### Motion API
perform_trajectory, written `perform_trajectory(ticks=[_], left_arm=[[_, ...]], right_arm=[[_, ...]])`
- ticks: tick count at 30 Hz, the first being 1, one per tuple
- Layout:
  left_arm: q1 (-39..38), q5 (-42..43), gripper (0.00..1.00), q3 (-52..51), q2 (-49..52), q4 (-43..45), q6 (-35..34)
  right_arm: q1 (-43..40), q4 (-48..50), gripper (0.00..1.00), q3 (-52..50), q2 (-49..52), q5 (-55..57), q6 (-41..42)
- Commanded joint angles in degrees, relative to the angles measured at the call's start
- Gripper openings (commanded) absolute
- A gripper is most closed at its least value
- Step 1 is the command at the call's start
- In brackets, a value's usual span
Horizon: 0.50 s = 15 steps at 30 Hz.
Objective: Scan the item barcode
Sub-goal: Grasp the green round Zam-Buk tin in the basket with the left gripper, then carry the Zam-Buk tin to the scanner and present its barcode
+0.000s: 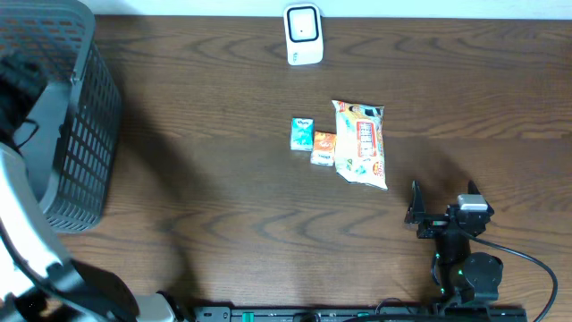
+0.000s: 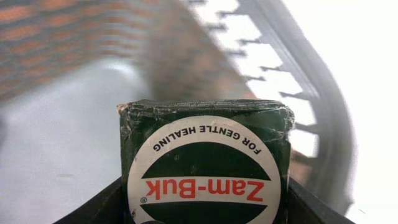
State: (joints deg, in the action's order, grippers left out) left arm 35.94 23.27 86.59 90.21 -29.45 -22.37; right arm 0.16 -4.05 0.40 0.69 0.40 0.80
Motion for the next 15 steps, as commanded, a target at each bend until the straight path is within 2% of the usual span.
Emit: perform_trajectory(ticks=[1,10,15], left_arm=[[-5.88,6.36,0.59,0.00,-5.03,0.24,-4.11],[-21.42,5.66,0.59,0.00,-11.98,2.80,-0.59],[-27.58,5.68,0.59,-0.02,-12.31,-0.44,-0.28]], right_arm=[[-0.46,-0.26,0.99,-0.09,-0.26,-0.09,0.22],[-0.46,-0.24,0.99,-0.09,-0.26,-0.09,0.24],[-0.46,-0.24,0.99,-0.09,-0.26,-0.09,0.22]])
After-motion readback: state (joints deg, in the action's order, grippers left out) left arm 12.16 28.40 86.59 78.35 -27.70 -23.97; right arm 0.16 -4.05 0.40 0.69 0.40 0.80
